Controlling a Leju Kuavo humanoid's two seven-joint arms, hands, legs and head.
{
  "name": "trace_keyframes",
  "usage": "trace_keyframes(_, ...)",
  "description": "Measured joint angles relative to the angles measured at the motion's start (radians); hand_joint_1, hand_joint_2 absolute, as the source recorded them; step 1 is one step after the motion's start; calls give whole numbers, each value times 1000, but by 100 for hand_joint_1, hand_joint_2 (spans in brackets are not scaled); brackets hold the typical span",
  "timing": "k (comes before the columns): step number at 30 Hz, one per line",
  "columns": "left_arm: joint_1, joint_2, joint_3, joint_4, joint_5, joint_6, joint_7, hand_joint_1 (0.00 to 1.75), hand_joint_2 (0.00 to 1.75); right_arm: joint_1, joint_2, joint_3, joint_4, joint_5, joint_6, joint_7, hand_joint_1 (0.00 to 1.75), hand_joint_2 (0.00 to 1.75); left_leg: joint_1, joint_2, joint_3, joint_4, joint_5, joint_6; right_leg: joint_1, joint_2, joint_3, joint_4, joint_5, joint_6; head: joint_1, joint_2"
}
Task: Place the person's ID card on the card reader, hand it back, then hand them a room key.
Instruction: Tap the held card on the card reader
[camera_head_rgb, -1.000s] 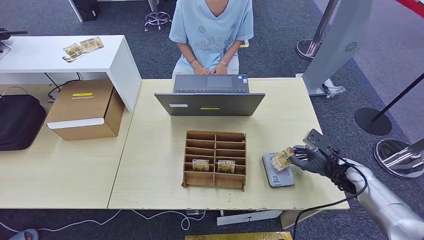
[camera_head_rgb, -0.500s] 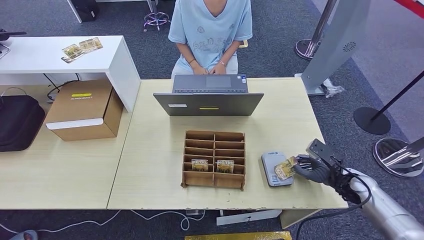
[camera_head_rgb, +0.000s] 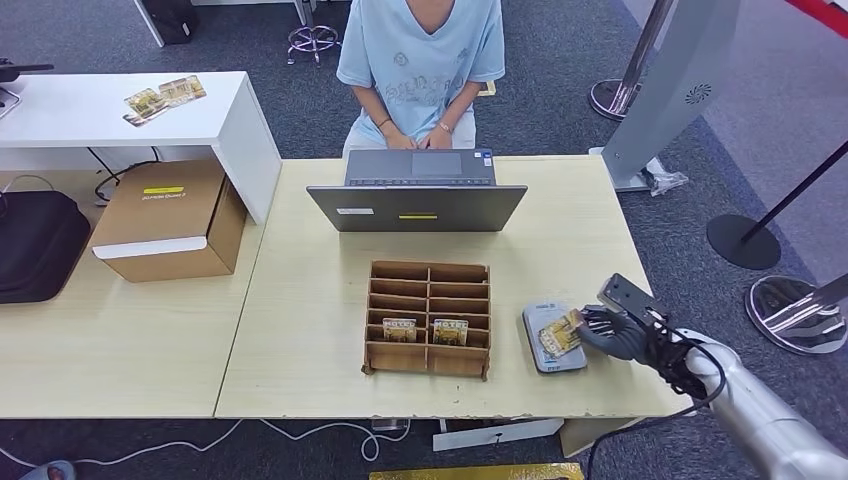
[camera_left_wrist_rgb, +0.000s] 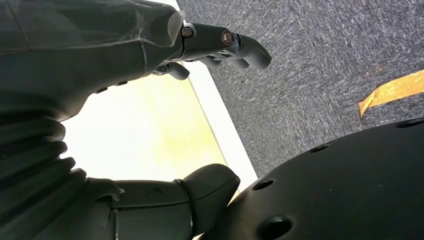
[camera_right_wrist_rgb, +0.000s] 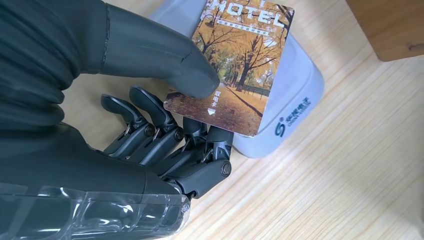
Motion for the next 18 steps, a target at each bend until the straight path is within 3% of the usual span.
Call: trace_keyframes(18,-1,0,-8,0,-4,-2,0,0,175,-38,42,0,48,25,2,-6,175,175,0,0,0,0,0,0,0,1,0,0,1,1,0,0)
